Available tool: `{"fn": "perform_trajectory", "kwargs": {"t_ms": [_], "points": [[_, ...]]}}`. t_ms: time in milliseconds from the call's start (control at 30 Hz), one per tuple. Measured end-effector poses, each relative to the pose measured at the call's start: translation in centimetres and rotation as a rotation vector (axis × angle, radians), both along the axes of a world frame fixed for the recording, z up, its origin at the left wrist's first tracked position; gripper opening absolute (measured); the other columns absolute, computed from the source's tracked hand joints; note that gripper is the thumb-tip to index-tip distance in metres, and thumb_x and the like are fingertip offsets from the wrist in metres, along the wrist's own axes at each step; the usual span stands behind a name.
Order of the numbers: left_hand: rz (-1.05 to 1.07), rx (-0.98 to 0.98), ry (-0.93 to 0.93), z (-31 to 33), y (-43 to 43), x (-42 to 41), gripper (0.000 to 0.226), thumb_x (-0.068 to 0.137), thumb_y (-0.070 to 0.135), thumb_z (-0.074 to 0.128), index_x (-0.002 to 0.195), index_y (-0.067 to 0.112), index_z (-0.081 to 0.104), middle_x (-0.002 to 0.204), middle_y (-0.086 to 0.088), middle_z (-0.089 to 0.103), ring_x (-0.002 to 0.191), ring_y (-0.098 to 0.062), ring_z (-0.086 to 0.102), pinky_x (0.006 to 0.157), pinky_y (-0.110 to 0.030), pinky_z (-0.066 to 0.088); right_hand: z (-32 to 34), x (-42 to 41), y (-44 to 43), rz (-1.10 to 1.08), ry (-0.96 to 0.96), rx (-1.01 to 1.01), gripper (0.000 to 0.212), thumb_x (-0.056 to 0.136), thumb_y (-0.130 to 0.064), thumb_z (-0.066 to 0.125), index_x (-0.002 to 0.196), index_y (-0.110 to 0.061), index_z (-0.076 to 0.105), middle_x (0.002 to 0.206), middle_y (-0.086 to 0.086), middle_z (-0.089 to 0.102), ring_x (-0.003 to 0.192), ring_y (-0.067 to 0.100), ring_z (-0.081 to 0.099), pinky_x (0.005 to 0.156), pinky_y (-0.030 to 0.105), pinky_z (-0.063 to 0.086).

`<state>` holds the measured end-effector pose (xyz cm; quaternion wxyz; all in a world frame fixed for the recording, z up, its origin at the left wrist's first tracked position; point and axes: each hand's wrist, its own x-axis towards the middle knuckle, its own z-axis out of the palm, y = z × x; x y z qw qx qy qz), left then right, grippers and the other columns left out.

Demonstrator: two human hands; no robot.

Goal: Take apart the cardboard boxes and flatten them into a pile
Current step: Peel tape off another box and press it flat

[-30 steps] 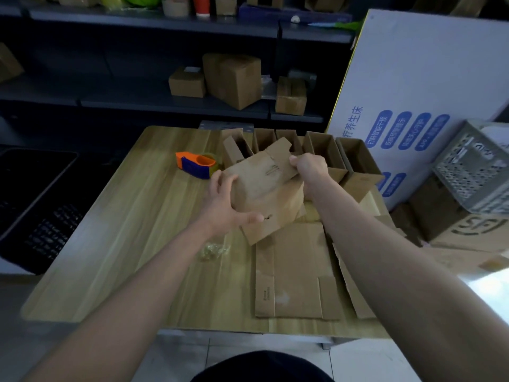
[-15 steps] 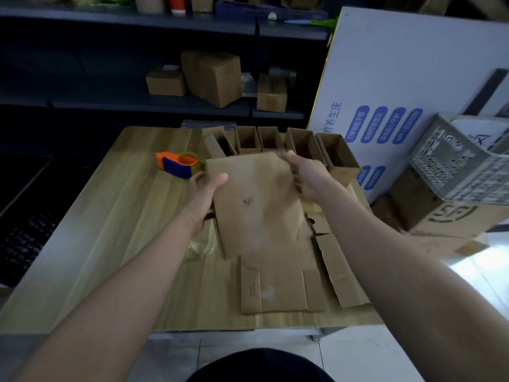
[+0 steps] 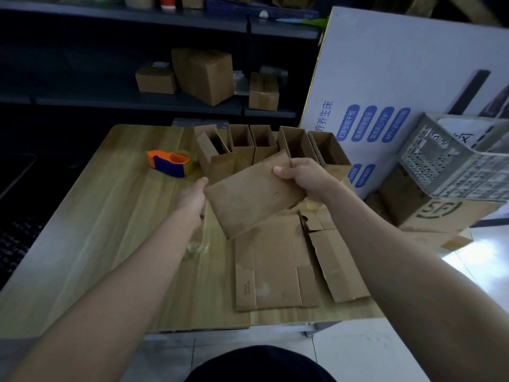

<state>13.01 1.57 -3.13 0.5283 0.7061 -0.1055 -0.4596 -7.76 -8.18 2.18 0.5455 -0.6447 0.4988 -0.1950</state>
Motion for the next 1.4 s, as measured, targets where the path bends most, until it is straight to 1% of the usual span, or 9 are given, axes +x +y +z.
{"fn": "perform_trajectory", "kwargs": {"t_ms": [67,133,267,500,667,800,1067,1267,1400], "points": [[-0.011,-0.14,-0.393,1.3,0.3,-0.5,0.013,0.093,0.026,0.056,0.099,0.014,0.059,0.094,0.001,0.058,0.092,-0.016,0.054,0.07,-0.021,0.042,0.2,0.5,0.0,-0.027,0.062,-0.042,0.028,0.091,-0.028,0.064,0.112,-0.011,0.062,0.104,0.008,0.067,0.094,0.024,0.066,0.08,0.037,0.056],[-0.153,-0.252,-0.669,1.9,0.7,-0.7,0.012,0.092,0.016,0.056,0.102,0.012,0.062,0.096,0.002,0.06,0.088,-0.01,0.055,0.065,-0.013,0.038,-0.2,0.8,-0.3,-0.066,0.112,-0.049,0.029,0.09,-0.028,0.065,0.111,-0.008,0.062,0.102,0.01,0.067,0.092,0.026,0.067,0.083,0.041,0.056],[-0.531,-0.15,-0.909,0.4,1.7,-1.4,0.016,0.089,0.016,0.063,0.105,0.014,0.066,0.103,0.0,0.061,0.095,-0.014,0.057,0.075,-0.019,0.043,-1.5,1.2,-0.3,-0.185,0.137,0.018,0.043,0.085,-0.03,0.07,0.12,-0.008,0.056,0.108,0.012,0.065,0.094,0.028,0.065,0.086,0.046,0.056],[-0.577,-0.042,-0.999,-1.5,2.1,-1.7,0.032,0.087,0.01,0.064,0.119,0.009,0.06,0.116,-0.006,0.056,0.1,-0.018,0.055,0.087,-0.027,0.044,-2.8,2.4,0.3,-0.279,0.136,0.063,0.054,0.086,-0.031,0.069,0.129,-0.007,0.049,0.117,0.012,0.061,0.104,0.03,0.06,0.094,0.047,0.051],[-0.54,0.02,-1.002,-1.7,1.5,-1.5,0.02,0.087,0.008,0.063,0.108,0.01,0.064,0.105,-0.008,0.065,0.094,-0.019,0.059,0.081,-0.029,0.049,-3.0,3.0,0.2,-0.293,0.183,-0.011,0.043,0.09,-0.029,0.065,0.123,-0.006,0.05,0.109,0.009,0.059,0.102,0.028,0.059,0.09,0.04,0.052],[-0.558,0.034,-1.034,-2.0,1.3,-1.7,0.012,0.089,0.009,0.061,0.1,0.009,0.064,0.103,-0.008,0.064,0.094,-0.019,0.058,0.074,-0.025,0.043,-2.8,3.3,0.2,-0.312,0.2,-0.037,0.037,0.092,-0.028,0.063,0.12,-0.007,0.05,0.098,0.005,0.053,0.092,0.022,0.054,0.081,0.035,0.049],[-0.482,0.013,-1.017,-2.8,0.9,-1.5,0.012,0.089,0.012,0.062,0.101,0.009,0.064,0.104,-0.007,0.06,0.091,-0.019,0.057,0.075,-0.026,0.044,-3.6,3.4,-0.2,-0.364,0.203,-0.023,0.044,0.092,-0.032,0.062,0.126,-0.008,0.048,0.111,0.009,0.057,0.094,0.022,0.056,0.08,0.033,0.05],[-0.498,0.019,-0.975,-2.7,0.4,-1.4,0.003,0.088,0.012,0.064,0.088,0.013,0.066,0.089,-0.002,0.064,0.084,-0.016,0.058,0.071,-0.028,0.045,-3.8,3.0,-0.7,-0.366,0.2,-0.003,0.043,0.092,-0.031,0.061,0.126,-0.009,0.048,0.112,0.009,0.057,0.096,0.023,0.056,0.078,0.032,0.048],[-0.525,0.024,-0.998,-2.7,-0.2,-1.2,0.012,0.087,0.012,0.065,0.077,0.017,0.06,0.091,0.0,0.057,0.086,-0.017,0.054,0.071,-0.029,0.041,-4.0,2.9,-1.0,-0.37,0.198,0.001,0.043,0.092,-0.031,0.062,0.126,-0.007,0.048,0.109,0.008,0.056,0.095,0.022,0.056,0.078,0.032,0.049]]}}
